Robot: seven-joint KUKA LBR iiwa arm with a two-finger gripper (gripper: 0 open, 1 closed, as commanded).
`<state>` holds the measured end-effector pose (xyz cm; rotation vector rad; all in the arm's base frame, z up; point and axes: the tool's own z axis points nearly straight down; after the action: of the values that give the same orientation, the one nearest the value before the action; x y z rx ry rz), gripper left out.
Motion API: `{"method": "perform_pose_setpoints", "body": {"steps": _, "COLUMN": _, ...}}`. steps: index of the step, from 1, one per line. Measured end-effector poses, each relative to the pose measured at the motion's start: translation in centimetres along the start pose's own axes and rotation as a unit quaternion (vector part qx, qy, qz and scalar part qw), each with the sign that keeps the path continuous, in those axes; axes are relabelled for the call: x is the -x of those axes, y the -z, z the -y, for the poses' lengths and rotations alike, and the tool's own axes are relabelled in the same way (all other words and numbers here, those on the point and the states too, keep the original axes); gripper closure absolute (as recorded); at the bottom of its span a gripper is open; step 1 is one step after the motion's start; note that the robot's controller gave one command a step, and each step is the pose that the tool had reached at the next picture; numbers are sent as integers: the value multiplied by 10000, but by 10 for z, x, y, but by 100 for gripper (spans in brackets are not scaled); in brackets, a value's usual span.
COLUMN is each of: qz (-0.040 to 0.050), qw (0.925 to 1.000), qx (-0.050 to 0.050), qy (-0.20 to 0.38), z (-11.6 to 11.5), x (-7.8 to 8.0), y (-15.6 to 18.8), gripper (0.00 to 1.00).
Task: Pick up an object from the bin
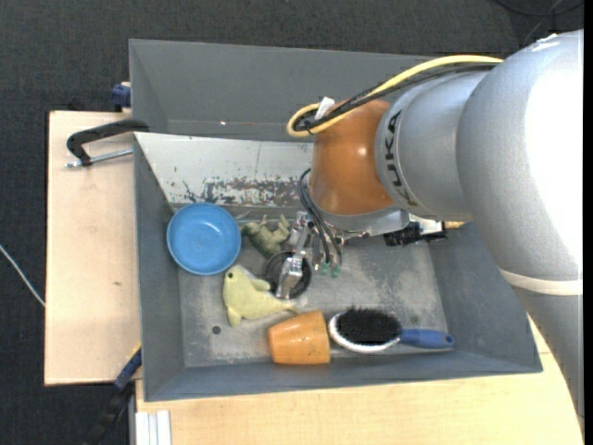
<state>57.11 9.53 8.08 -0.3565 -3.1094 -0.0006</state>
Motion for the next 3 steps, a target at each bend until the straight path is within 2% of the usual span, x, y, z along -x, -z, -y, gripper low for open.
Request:
{"method": "perform_pose_setpoints", "body": {"steps": 1, "qz": 120, "qw": 9999, "qx": 38, "qy": 52, "z": -18, "x": 3, "y": 128, "gripper": 100}}
{"method": "perform_pose_setpoints", "body": {"steps": 2, "qz": 26, "qw": 9999, "qx": -5, "qy": -98, "z": -16, "x": -18, "y": 61, "gripper": 100}}
{"method": "perform_pose_setpoints", "body": {"steps": 3, "qz": 101, "qw": 9999, "qx": 30, "qy": -1, "z": -23, "x": -17, "y": 115, "gripper": 100}}
